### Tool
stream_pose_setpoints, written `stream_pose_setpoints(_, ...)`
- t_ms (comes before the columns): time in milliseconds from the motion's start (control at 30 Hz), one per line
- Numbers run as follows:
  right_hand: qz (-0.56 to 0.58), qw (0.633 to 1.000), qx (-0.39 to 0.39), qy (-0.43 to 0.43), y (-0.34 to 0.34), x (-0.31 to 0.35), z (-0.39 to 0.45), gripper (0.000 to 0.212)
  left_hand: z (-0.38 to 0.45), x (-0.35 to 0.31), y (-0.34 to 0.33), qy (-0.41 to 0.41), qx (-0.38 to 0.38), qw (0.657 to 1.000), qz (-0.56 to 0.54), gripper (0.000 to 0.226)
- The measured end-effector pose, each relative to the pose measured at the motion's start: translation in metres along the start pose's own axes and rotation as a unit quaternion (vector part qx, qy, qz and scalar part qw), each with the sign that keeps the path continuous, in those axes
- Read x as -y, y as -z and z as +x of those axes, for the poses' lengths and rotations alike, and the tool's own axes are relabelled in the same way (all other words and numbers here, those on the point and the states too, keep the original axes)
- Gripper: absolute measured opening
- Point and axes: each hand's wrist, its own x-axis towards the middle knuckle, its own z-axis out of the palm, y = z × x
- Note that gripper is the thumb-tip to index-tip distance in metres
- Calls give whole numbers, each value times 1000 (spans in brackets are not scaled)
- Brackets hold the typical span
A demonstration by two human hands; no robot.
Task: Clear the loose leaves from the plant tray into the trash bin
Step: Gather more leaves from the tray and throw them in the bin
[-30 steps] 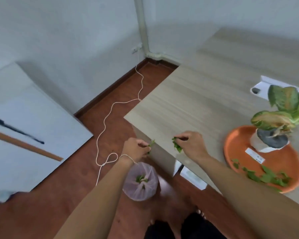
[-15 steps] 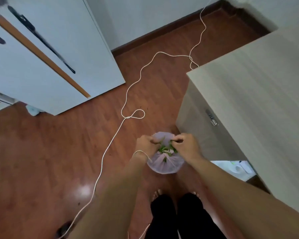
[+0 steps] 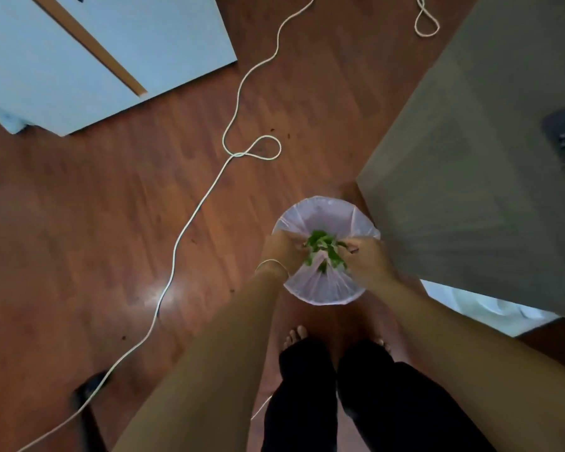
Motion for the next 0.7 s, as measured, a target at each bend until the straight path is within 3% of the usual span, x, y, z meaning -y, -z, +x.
stream_pose_setpoints(167,-9,996,73,-50,-9,0,11,46,4,6,-6,13,5,998,-53,22)
stream_pose_setpoints(367,35,994,70,-74,-1,6,13,16,-1,2,-2,12,12,997,-81,21)
stream_pose_setpoints(533,42,992,46,-114,1,11,8,31,-2,14,-4,12,15,996,-88,18)
stream_pose_setpoints(600,28,992,54,-113,0,7,7,8,-3,26,-7,25,21,996,-83,25)
stream_pose_setpoints(700,38,991,63,-111,1,2,-2,9,-18,44,-6,63,21,992,-111,25)
